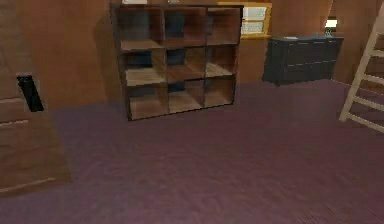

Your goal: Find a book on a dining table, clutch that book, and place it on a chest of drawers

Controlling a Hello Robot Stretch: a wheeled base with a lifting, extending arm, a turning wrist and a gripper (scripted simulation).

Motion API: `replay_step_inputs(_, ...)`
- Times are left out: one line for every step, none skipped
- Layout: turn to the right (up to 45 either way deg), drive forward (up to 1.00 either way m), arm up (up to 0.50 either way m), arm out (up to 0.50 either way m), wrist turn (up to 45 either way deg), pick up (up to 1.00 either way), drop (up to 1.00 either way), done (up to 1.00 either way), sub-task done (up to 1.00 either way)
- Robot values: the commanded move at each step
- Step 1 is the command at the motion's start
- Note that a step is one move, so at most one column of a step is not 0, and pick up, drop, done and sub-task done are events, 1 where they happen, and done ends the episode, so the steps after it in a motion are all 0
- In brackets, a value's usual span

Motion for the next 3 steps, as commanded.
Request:
replay_step_inputs(-39.0, 0.00, 0.00, 0.00, 0.0, 0.00, 0.00, 0.00, 0.00)
replay_step_inputs(0.0, 0.65, 0.00, 0.00, 0.0, 0.00, 0.00, 0.00, 0.00)
replay_step_inputs(-45.0, 0.00, 0.00, 0.00, 0.0, 0.00, 0.00, 0.00, 0.00)
